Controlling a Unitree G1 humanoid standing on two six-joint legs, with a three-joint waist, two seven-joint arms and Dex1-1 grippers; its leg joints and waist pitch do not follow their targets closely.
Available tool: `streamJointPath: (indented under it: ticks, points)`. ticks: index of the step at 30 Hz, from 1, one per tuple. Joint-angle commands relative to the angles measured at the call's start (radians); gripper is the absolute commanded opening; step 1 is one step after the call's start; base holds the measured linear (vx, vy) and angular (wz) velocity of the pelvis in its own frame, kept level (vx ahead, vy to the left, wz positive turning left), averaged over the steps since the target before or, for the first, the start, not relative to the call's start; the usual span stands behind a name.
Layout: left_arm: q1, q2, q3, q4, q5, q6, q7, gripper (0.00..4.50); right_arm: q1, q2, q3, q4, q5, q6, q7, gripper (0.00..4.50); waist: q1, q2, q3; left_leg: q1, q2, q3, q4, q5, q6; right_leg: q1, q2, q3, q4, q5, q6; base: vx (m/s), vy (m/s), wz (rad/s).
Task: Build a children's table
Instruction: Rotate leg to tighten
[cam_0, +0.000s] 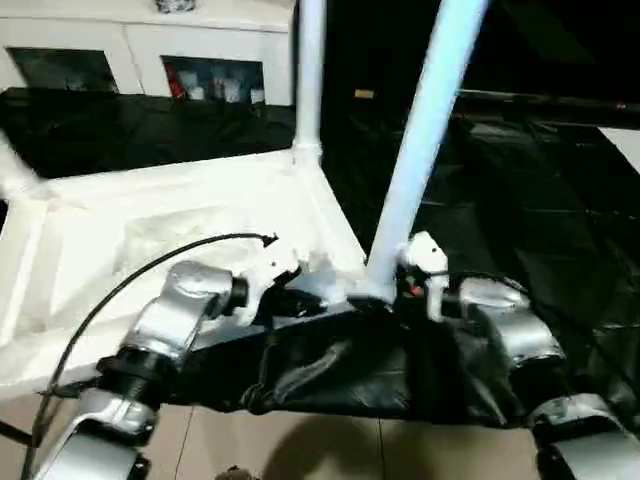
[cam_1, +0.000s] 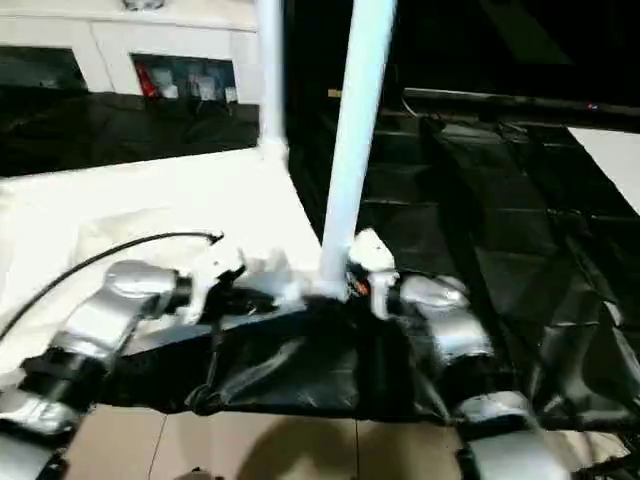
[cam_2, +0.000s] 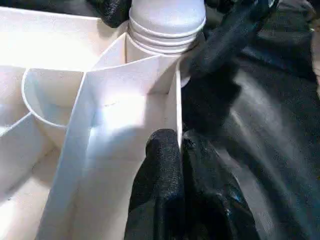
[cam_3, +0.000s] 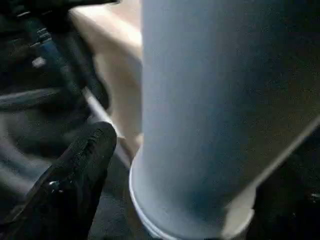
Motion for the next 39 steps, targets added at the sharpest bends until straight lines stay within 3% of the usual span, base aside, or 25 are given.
streamJointPath:
  ticks: [1,5,12,17,20,21,22,24,25,28,30,33,34,35,37,39]
  points:
    - [-0.022,-0.008,-0.031,-0.061,-0.045,-0.01,-0.065,0.0,0.025,0.0,0.077,-0.008,-0.013,0.0,0.095,3.81,0.005,0.003,-0.058,0.001,0.044,-0.014,-0.061,-0.21,0.073,0.051,-0.057,0.045,-0.071,-0.199,-0.234,0.0,0.0,0.0]
    - [-0.029,0.02,-0.037,-0.055,-0.059,-0.008,-0.107,0.0,0.01,-0.032,0.09,0.008,-0.025,0.001,0.168,3.47,0.01,0.008,-0.057,0.004,0.042,-0.013,-0.062,-0.232,0.054,0.051,-0.055,0.047,-0.071,-0.191,-0.243,0.0,0.0,0.0]
    - [-0.039,0.044,-0.05,-0.049,-0.062,-0.003,-0.166,0.0,0.013,-0.047,0.09,-0.026,0.004,0.031,0.227,3.02,0.017,0.004,-0.061,0.003,0.042,-0.013,-0.059,-0.197,0.061,0.054,-0.056,0.046,-0.064,-0.145,-0.256,0.0,0.0,0.0]
    - [-0.057,0.044,-0.049,-0.022,-0.049,-0.025,-0.15,0.0,0.026,-0.04,0.094,-0.039,0.007,0.036,0.227,2.76,0.019,0.003,-0.06,0.005,0.042,-0.012,-0.059,-0.207,0.054,0.052,-0.056,0.046,-0.067,-0.171,-0.251,0.0,0.0,0.0]
    - [-0.064,0.016,-0.031,0.003,-0.04,-0.035,-0.079,0.0,0.046,0.001,0.072,-0.04,0.014,0.047,0.163,2.74,0.019,0.001,-0.058,0.006,0.043,-0.013,-0.061,-0.214,0.048,0.051,-0.058,0.047,-0.07,-0.195,-0.239,0.0,0.0,0.0]
    - [-0.073,-0.011,-0.019,0.028,-0.026,-0.036,-0.005,0.0,0.049,0.042,0.045,-0.02,0.007,0.038,0.055,2.73,0.018,0.0,-0.057,0.006,0.042,-0.013,-0.062,-0.223,0.044,0.051,-0.058,0.047,-0.072,-0.21,-0.235,0.0,0.0,0.0]
    - [-0.078,-0.025,-0.013,0.042,-0.016,-0.039,0.035,0.0,0.045,0.064,0.031,-0.004,0.0,0.04,-0.014,2.73,0.012,-0.002,-0.052,0.009,0.04,-0.016,-0.067,-0.263,0.025,0.046,-0.061,0.047,-0.082,-0.296,-0.213,0.0,0.0,0.0]
    - [-0.088,-0.055,-0.003,0.065,0.0,-0.037,0.112,0.0,0.035,0.105,0.004,0.031,-0.012,0.045,-0.147,2.72,0.009,-0.007,-0.054,0.014,0.04,-0.02,-0.068,-0.281,0.005,0.044,-0.064,0.047,-0.09,-0.368,-0.182,0.0,0.0,0.0]
    - [-0.095,-0.08,0.003,0.08,0.012,-0.032,0.171,0.0,0.025,0.143,-0.02,0.06,-0.018,0.05,-0.261,2.72,0.005,-0.007,-0.052,0.012,0.039,-0.021,-0.071,-0.289,-0.004,0.041,-0.063,0.048,-0.091,-0.386,-0.173,0.0,0.0,0.0]
    - [-0.098,-0.094,0.006,0.088,0.017,-0.03,0.203,0.0,0.018,0.17,-0.036,0.076,-0.021,0.05,-0.337,2.72,-0.001,-0.005,-0.055,0.012,0.038,-0.025,-0.071,-0.307,-0.012,0.042,-0.064,0.047,-0.094,-0.41,-0.153,0.0,0.0,0.0]
    - [-0.108,-0.132,0.006,0.114,0.037,-0.018,0.285,0.0,-0.013,0.231,-0.071,0.128,-0.019,0.052,-0.488,2.72,-0.01,0.005,-0.055,0.01,0.039,-0.025,-0.073,-0.302,-0.014,0.039,-0.062,0.049,-0.09,-0.362,-0.163,0.0,0.0,0.0]
    - [-0.128,-0.199,0.016,0.167,0.076,-0.023,0.436,0.0,-0.065,0.331,-0.113,0.202,-0.035,0.053,-0.72,2.72,-0.015,0.008,-0.058,0.009,0.035,-0.023,-0.071,-0.29,-0.022,0.042,-0.059,0.048,-0.087,-0.315,-0.176,0.0,0.0,0.0]
    - [-0.128,-0.199,0.016,0.167,0.076,-0.023,0.436,0.0,-0.065,0.331,-0.113,0.202,-0.035,0.053,-0.721,2.72,-0.015,0.007,-0.059,0.01,0.036,-0.023,-0.071,-0.286,-0.023,0.041,-0.059,0.048,-0.086,-0.307,-0.177,0.0,0.0,0.0]
    - [-0.129,-0.207,0.018,0.171,0.084,-0.036,0.46,0.0,-0.068,0.347,-0.109,0.205,-0.039,0.046,-0.727,2.72,-0.012,0.013,-0.061,0.009,0.035,-0.023,-0.069,-0.278,-0.021,0.042,-0.059,0.048,-0.083,-0.28,-0.181,0.0,0.0,0.0]
    - [-0.127,-0.218,0.022,0.165,0.082,-0.042,0.472,0.0,-0.067,0.368,-0.101,0.198,-0.044,0.029,-0.729,3.42,-0.012,0.008,-0.062,0.006,0.035,-0.02,-0.068,-0.264,-0.01,0.045,-0.056,0.048,-0.08,-0.223,-0.187,0.0,0.0,0.0]
    - [-0.125,-0.218,0.019,0.16,0.08,-0.045,0.465,0.0,-0.065,0.374,-0.104,0.192,-0.034,0.025,-0.719,3.42,-0.012,0.009,-0.063,0.004,0.034,-0.018,-0.067,-0.241,0.007,0.048,-0.054,0.048,-0.073,-0.157,-0.203,0.0,0.0,0.0]
